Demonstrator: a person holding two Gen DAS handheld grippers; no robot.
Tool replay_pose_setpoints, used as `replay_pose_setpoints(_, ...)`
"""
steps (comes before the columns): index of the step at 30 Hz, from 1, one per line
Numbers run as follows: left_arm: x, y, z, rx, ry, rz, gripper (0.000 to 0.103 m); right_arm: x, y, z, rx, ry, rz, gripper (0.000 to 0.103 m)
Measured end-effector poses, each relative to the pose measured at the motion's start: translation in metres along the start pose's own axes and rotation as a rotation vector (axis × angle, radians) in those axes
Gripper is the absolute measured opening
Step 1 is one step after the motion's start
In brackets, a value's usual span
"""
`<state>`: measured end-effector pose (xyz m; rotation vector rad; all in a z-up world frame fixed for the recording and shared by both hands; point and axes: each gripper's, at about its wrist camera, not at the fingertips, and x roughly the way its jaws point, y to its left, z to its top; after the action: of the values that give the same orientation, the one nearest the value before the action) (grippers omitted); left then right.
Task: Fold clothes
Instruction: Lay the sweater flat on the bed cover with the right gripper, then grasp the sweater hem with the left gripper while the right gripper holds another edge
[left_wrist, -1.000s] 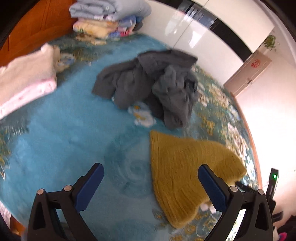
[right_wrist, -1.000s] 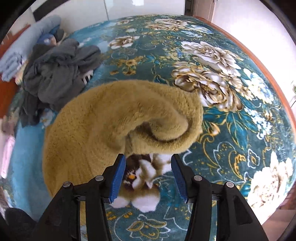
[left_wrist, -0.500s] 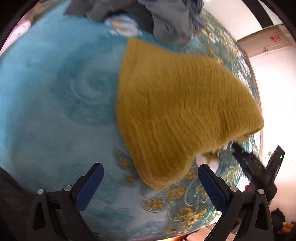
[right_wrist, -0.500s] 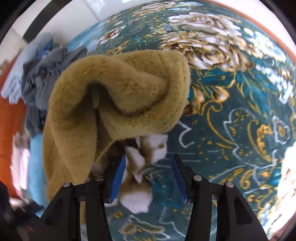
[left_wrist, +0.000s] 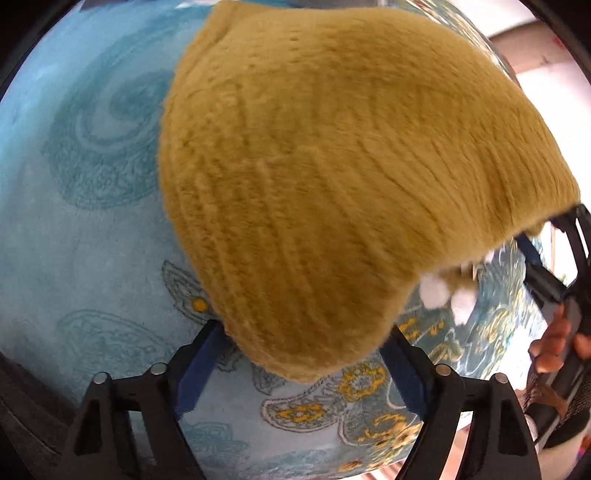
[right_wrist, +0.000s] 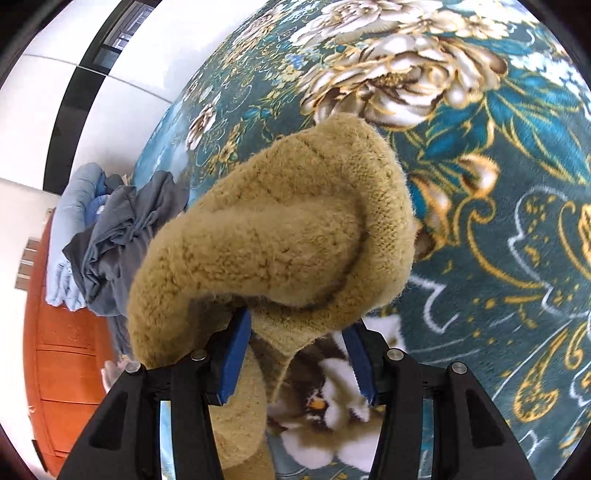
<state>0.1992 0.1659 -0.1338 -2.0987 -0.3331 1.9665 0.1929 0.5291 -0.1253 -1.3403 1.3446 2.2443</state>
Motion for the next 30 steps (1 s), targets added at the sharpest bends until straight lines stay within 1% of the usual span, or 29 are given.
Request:
replay_pose_setpoints(1,0.000,0.002,0.000,-0.010,-0.001,-0.005,0.085,0.001,-0.002,0.002,0.013,-0.002,-0.002,0.052)
replay_pose_setpoints(2,0.000,0.003,0.000,-0.017,-0.002,-0.010,0.084,0.001,-0.006,0.004,0.036,-0.004,0.001,0.049)
replay_pose_setpoints(3,-0.002,0.003,0.000,-0.013,-0.011,-0.010,0.078,0.003,-0.009,0.005,0.063,-0.004,0.004,0.046)
replay_pose_setpoints(4,-0.003,0.003,-0.001,-0.010,-0.019,-0.010,0.070,0.004,-0.011,0.006,0.083,-0.003,0.000,0.037)
replay_pose_setpoints(5,-0.005,0.003,-0.001,-0.013,-0.025,-0.017,0.065,0.005,-0.011,0.007,0.092,-0.001,-0.005,0.033)
replay_pose_setpoints(6,-0.006,0.004,-0.001,-0.017,-0.031,-0.025,0.054,0.005,-0.012,0.009,0.098,0.001,-0.010,0.031)
replay_pose_setpoints(7,-0.008,0.007,-0.001,-0.027,-0.036,-0.038,0.042,0.005,-0.010,0.011,0.095,0.001,-0.017,0.024)
replay_pose_setpoints(8,-0.009,0.009,-0.001,-0.038,-0.042,-0.054,0.036,0.002,-0.008,0.012,0.082,-0.001,-0.022,0.021)
replay_pose_setpoints(10,-0.019,0.016,-0.002,-0.060,-0.067,-0.085,0.024,-0.004,-0.002,0.016,0.053,-0.004,-0.032,0.018)
replay_pose_setpoints(12,-0.028,0.022,-0.002,-0.080,-0.096,-0.114,0.021,-0.011,0.006,0.020,0.020,-0.013,-0.031,0.016)
replay_pose_setpoints(14,-0.049,0.031,-0.001,-0.090,-0.159,-0.134,0.020,-0.027,0.015,0.023,-0.021,-0.037,-0.009,0.014)
replay_pose_setpoints(19,-0.117,0.061,0.005,-0.119,-0.360,-0.176,0.019,-0.077,0.046,0.030,-0.154,-0.093,0.063,0.013)
replay_pose_setpoints(21,-0.141,0.078,0.010,-0.137,-0.424,-0.204,0.019,-0.096,0.060,0.028,-0.196,-0.102,0.101,0.012)
replay_pose_setpoints(22,-0.158,0.084,0.009,-0.143,-0.464,-0.225,0.019,-0.106,0.066,0.026,-0.216,-0.107,0.124,0.012)
replay_pose_setpoints(23,-0.167,0.083,0.012,-0.143,-0.488,-0.232,0.019,-0.115,0.075,0.024,-0.241,-0.112,0.145,0.012)
replay_pose_setpoints(25,-0.200,0.094,0.010,-0.122,-0.560,-0.239,0.019,-0.137,0.091,0.017,-0.293,-0.118,0.184,0.012)
replay_pose_setpoints(27,-0.220,0.107,0.022,-0.113,-0.607,-0.259,0.019,-0.162,0.104,0.007,-0.337,-0.110,0.225,0.012)
replay_pose_setpoints(30,-0.262,0.121,0.012,-0.103,-0.684,-0.303,0.019,-0.204,0.119,-0.010,-0.404,-0.106,0.299,0.012)
